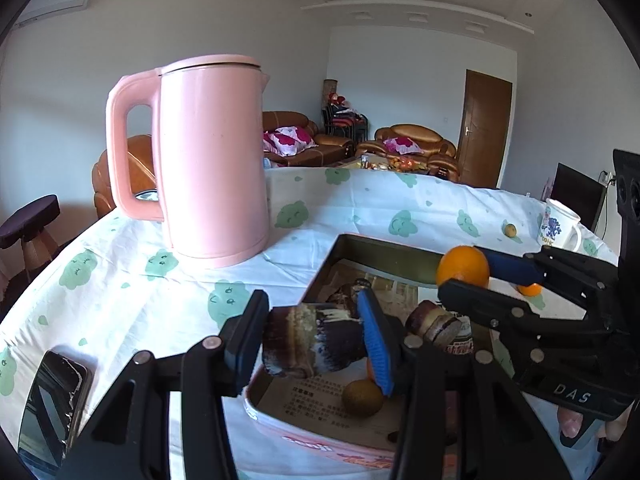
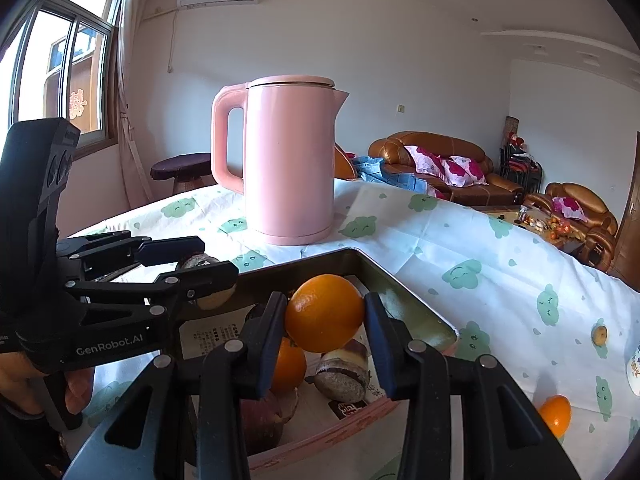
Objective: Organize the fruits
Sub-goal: 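Lower the orange into the tin with the right gripper while the left lowers the cake and both open, then grasp the second orange with the right gripper while the left moves toward the brown fruit, then grasp the small brown round fruit beside the mug with the left gripper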
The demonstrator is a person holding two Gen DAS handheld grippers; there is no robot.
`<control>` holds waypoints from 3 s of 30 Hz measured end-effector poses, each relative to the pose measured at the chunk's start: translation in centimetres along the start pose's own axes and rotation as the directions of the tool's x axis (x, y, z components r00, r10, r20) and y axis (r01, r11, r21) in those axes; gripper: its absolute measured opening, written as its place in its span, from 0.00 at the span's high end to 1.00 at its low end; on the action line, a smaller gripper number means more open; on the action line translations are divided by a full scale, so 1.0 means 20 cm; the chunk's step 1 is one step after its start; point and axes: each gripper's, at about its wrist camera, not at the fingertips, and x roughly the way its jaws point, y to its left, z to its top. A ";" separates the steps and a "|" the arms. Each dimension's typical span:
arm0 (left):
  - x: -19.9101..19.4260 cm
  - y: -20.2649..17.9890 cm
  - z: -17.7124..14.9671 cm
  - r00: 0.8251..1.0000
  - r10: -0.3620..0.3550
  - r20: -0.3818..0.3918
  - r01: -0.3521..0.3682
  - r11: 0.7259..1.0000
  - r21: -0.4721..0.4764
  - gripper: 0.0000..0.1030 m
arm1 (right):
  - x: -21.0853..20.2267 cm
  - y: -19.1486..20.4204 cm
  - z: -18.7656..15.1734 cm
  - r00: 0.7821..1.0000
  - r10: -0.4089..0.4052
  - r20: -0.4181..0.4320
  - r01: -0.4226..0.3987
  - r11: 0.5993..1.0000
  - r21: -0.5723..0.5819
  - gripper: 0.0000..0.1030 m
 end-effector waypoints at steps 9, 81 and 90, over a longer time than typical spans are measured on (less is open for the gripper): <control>0.01 -0.01 -0.01 1.000 -0.005 -0.009 0.005 1.000 0.005 0.53 | 0.06 0.00 -0.02 0.999 0.006 -0.035 -0.006 1.000 0.004 0.59; 0.85 -1.62 0.43 0.938 -0.216 -0.272 0.287 0.923 0.257 0.12 | -0.50 -1.60 -0.44 0.833 -0.464 -0.302 0.554 0.717 0.423 0.63; 1.23 -1.80 0.43 0.911 -0.225 -0.347 0.314 0.923 0.225 0.24 | -0.48 -1.68 -0.52 0.834 -0.434 -0.340 0.551 0.690 0.470 0.63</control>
